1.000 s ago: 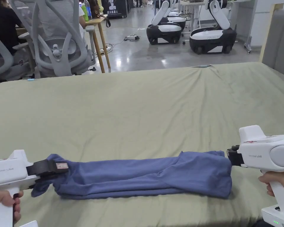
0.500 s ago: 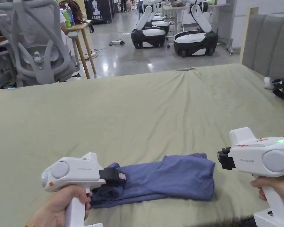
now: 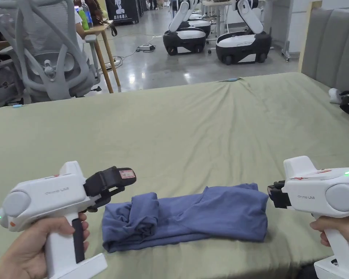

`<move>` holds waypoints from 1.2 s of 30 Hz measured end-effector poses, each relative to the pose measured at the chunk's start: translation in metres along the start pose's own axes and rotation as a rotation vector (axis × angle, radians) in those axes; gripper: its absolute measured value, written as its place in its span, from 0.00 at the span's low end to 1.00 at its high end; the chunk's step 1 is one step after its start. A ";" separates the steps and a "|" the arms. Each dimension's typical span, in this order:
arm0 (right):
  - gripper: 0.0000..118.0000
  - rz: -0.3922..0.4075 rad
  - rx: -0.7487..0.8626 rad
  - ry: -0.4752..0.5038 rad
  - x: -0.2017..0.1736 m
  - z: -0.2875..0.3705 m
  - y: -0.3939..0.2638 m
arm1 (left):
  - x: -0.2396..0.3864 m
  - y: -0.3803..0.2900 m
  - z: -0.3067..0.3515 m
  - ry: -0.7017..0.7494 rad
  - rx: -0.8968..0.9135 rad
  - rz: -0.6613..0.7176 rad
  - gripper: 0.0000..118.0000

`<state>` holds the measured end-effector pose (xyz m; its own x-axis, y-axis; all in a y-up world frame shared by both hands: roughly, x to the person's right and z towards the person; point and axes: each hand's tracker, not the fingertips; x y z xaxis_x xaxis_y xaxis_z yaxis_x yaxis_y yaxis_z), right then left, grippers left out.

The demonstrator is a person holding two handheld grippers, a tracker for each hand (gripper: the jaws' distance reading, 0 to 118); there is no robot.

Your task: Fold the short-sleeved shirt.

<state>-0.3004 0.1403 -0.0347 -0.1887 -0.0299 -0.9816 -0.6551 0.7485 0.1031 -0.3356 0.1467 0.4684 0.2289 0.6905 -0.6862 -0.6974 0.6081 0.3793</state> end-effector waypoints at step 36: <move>0.00 0.027 0.085 0.034 -0.029 0.009 0.011 | -0.002 -0.016 -0.047 0.034 -0.127 -0.034 0.00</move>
<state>-0.2955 0.1553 -0.0060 -0.2317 -0.0303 -0.9723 -0.5855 0.8026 0.1145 -0.3570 0.1173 0.4351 0.2322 0.6553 -0.7188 -0.7705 0.5749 0.2752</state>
